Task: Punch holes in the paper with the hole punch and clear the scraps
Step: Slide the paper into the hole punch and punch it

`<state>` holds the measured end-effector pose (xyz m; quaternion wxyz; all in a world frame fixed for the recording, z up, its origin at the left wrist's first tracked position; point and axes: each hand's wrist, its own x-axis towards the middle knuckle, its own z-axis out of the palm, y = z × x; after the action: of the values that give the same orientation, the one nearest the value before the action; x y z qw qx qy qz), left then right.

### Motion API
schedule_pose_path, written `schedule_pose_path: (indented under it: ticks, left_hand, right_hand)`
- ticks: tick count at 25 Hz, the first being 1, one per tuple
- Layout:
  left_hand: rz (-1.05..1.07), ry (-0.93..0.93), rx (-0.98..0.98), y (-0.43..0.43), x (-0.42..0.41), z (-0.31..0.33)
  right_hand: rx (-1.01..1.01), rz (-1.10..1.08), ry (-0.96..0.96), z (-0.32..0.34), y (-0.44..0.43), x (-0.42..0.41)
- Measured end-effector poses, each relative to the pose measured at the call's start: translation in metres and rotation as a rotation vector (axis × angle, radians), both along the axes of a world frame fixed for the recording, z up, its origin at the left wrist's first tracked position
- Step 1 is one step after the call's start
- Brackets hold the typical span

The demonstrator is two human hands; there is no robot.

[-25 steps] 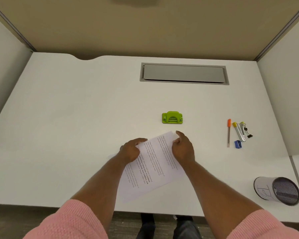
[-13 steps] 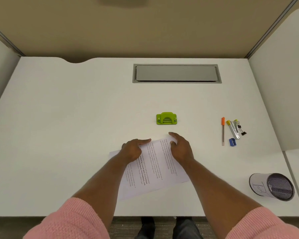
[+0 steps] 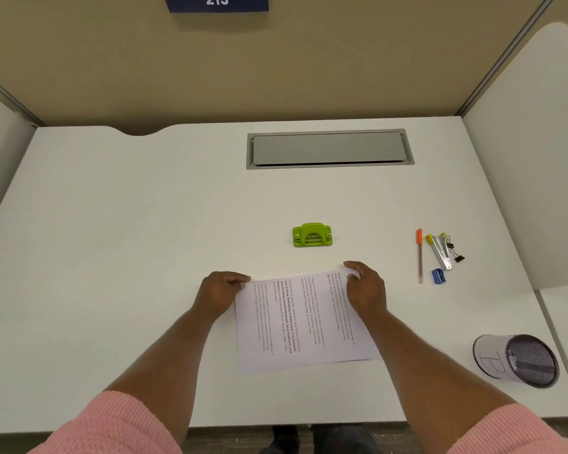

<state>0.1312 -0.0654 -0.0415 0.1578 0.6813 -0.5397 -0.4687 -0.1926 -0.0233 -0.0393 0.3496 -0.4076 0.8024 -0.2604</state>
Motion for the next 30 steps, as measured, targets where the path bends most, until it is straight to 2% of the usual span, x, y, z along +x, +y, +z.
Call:
schedule_pose_path:
  ticks: [3,12,18,22,30]
  left_hand:
    - [0.081,-0.009,0.032,0.0,-0.008,-0.006]
    - [0.385,0.138,0.064,0.01,-0.039,-0.014]
    - [0.51,0.265,0.131,-0.004,-0.042,-0.013]
    - [0.52,0.311,0.113,-0.028,-0.047,-0.008]
    - [0.496,0.293,0.091,-0.063,-0.056,-0.008]
  right_hand:
    - [0.0,0.012,-0.034,-0.004,-0.007,-0.011]
    - [-0.027,0.008,-0.112,-0.014,-0.022,-0.033]
    - [-0.019,-0.106,-0.143,-0.011,-0.029,-0.04]
    - [-0.014,-0.211,-0.164,-0.008,-0.042,-0.047]
    - [0.005,-0.24,-0.097,-0.01,-0.066,-0.052]
